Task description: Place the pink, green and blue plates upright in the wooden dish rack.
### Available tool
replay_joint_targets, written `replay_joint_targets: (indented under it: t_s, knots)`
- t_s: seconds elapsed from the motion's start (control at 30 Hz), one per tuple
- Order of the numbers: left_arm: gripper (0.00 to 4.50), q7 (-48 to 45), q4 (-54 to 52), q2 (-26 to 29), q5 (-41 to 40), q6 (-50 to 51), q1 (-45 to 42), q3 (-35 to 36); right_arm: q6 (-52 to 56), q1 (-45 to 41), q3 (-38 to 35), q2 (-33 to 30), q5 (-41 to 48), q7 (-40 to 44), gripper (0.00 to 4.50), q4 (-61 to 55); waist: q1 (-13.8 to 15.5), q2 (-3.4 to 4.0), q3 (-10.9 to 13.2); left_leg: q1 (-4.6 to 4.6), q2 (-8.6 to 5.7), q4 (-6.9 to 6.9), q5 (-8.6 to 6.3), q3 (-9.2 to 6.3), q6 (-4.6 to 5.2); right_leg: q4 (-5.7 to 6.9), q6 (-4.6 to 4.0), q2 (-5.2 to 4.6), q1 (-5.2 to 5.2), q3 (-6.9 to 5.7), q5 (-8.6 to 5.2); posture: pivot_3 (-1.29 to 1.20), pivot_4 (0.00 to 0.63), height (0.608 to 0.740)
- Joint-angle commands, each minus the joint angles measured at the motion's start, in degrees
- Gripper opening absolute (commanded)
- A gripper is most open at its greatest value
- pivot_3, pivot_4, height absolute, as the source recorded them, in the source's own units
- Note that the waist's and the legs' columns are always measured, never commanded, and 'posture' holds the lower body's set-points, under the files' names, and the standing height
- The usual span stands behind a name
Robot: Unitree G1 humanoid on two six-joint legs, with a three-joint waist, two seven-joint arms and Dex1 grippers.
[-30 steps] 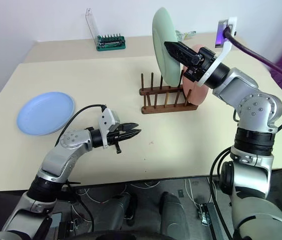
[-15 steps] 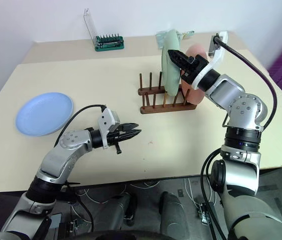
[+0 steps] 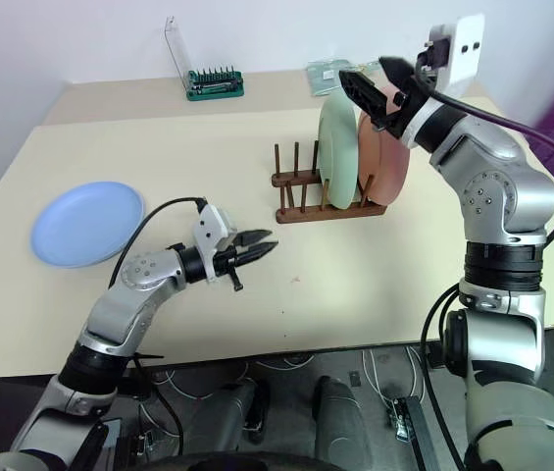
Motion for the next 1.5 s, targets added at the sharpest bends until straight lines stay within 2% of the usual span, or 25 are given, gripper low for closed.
replay_joint_targets:
  t_s: [0.03,0.1,0.17,0.2,0.37,0.47,0.6,0.77,0.9,0.93,1.0,1.07,1.13,1.17,1.27,1.4,1.5]
  knots:
    - [2.31,18.16,6.1,-1.32,5.85,-1.18,-5.81,10.3,-5.14,-1.65,5.06,-1.43,-2.86,7.99,4.03,-8.76,-0.27,-0.1,0.05,0.0,0.04,0.01,0.01,-0.02,-0.01,0.0,0.07,0.05,-0.01,0.0,0.04,0.0,0.15,0.731]
    - [3.33,25.29,5.41,-1.76,6.4,2.27,-7.11,15.81,-6.41,-0.59,8.89,-1.21,-4.59,11.31,4.03,-11.99,-0.83,-0.11,0.04,0.02,0.09,-0.04,0.01,-0.03,-0.02,0.05,0.11,0.09,-0.06,0.01,0.05,0.0,0.15,0.731]
    - [4.36,36.38,1.75,-3.48,4.53,9.67,-8.58,26.77,-9.23,1.34,14.11,-0.77,-8.13,14.45,4.03,-14.64,-1.17,-0.17,0.05,0.02,0.08,-0.12,0.0,-0.06,-0.03,0.05,0.12,0.1,-0.09,0.0,0.04,0.0,0.15,0.731]
    - [4.47,40.06,0.18,-4.29,3.67,12.84,-9.11,30.54,-9.85,1.97,15.24,-0.38,-8.98,15.16,4.03,-15.07,-1.31,-0.27,0.06,0.01,0.07,-0.14,0.0,-0.07,-0.04,0.05,0.12,0.15,-0.11,0.0,0.04,0.0,0.15,0.731]
    - [4.47,53.3,-11.32,-9.1,-0.61,31.51,-8.84,47.85,-12.1,2.74,16.21,3.72,-9.76,16.58,4.03,-12.34,-1.11,-0.63,0.17,0.0,-0.02,-0.04,0.0,-0.08,-0.11,0.06,0.22,0.13,-0.09,0.02,0.11,0.0,0.15,0.731]
    - [4.47,54.98,-14.71,-11.41,-3.9,37.95,-8.68,53.23,-12.92,2.85,16.39,4.5,-10.33,17.91,4.03,-11.22,0.15,-0.97,0.14,0.0,-0.06,0.02,-0.08,-0.19,-0.29,0.04,0.24,0.15,-0.02,0.01,0.13,0.0,0.15,0.731]
    - [4.47,57.25,-15.69,-14.12,-7.62,42.64,-8.0,60.07,-14.04,3.49,16.96,5.04,-11.77,19.27,4.03,-10.46,0.47,-1.19,0.11,0.0,-0.06,0.06,-0.05,-0.29,-0.38,0.02,0.23,0.17,0.02,-0.04,0.14,0.0,0.15,0.731]
    - [4.47,57.57,-11.97,-15.07,-11.32,44.95,-8.51,63.53,-14.48,4.05,16.87,5.79,-13.01,19.36,4.03,-10.64,0.01,-1.21,0.12,0.0,-0.03,-0.02,-0.02,-0.28,-0.45,0.04,0.22,0.24,-0.02,-0.03,0.14,0.0,0.15,0.731]
    - [2.67,60.27,-9.88,-15.7,-12.86,44.4,-9.65,66.01,-14.33,4.84,16.53,5.81,-13.85,19.08,4.03,-11.36,0.09,-1.21,0.11,0.01,-0.03,-0.02,0.0,-0.28,-0.47,0.05,0.21,0.25,-0.02,-0.01,0.14,0.0,0.15,0.731]
    - [2.06,60.86,-9.54,-15.8,-13.15,44.01,-10.0,66.26,-14.25,5.08,16.45,5.78,-14.03,18.93,4.03,-11.55,0.13,-1.21,0.11,0.01,-0.02,-0.02,0.0,-0.29,-0.48,0.05,0.2,0.25,-0.02,-0.02,0.14,0.0,0.15,0.731]
    - [0.99,58.76,-9.33,-15.14,-13.57,41.52,-10.41,63.31,-14.56,5.66,16.47,5.53,-14.81,18.74,4.03,-11.85,0.2,-1.22,0.11,0.01,-0.03,-0.01,0.0,-0.29,-0.48,0.04,0.2,0.23,0.0,-0.02,0.15,0.0,0.15,0.731]
    - [0.03,51.09,-10.62,-13.63,-15.36,36.52,-11.51,56.45,-13.96,5.9,16.7,5.29,-14.9,19.34,4.03,-11.94,0.24,-1.29,0.12,0.01,-0.04,-0.01,0.0,-0.28,-0.49,0.04,0.19,0.24,0.0,-0.02,0.15,0.0,0.15,0.731]
    - [0.03,45.48,-12.39,-12.59,-16.33,32.93,-12.21,50.88,-13.96,5.85,16.91,5.33,-15.37,19.42,4.03,-11.64,0.48,-1.36,0.16,-0.01,-0.04,-0.01,0.03,-0.29,-0.53,0.04,0.17,0.23,0.0,-0.03,0.16,0.0,0.15,0.731]
    - [0.01,43.8,-13.13,-12.2,-16.7,31.96,-12.7,48.57,-14.2,5.79,17.06,5.39,-15.84,19.4,4.27,-11.38,0.47,-1.37,0.16,-0.02,-0.04,0.0,0.03,-0.28,-0.54,0.03,0.15,0.23,0.0,-0.02,0.18,0.0,0.15,0.731]
    - [0.01,41.36,-14.57,-10.28,-14.9,29.83,-14.8,40.64,-16.72,4.88,18.35,6.29,-18.48,19.05,4.27,-10.03,0.0,-1.38,0.16,-0.01,-0.04,-0.02,0.03,-0.24,-0.52,-0.03,0.14,0.22,0.01,0.0,0.19,0.0,0.15,0.731]
    - [0.01,38.85,-15.33,-8.04,-13.83,28.96,-18.34,32.15,-25.53,2.13,21.68,8.14,-27.13,15.61,4.27,-5.87,-0.57,-1.36,0.16,0.02,-0.01,-0.16,0.05,-0.18,-0.55,0.04,0.13,0.28,-0.13,0.08,0.19,0.0,0.15,0.731]
    - [0.01,37.76,-15.88,-6.6,-13.43,29.41,-19.63,28.31,-31.98,0.13,23.91,9.03,-33.03,13.27,4.27,-1.54,-0.61,-1.35,0.16,0.02,0.03,-0.19,0.09,-0.19,-0.61,0.07,0.08,0.36,-0.16,0.12,0.22,0.0,0.15,0.731]
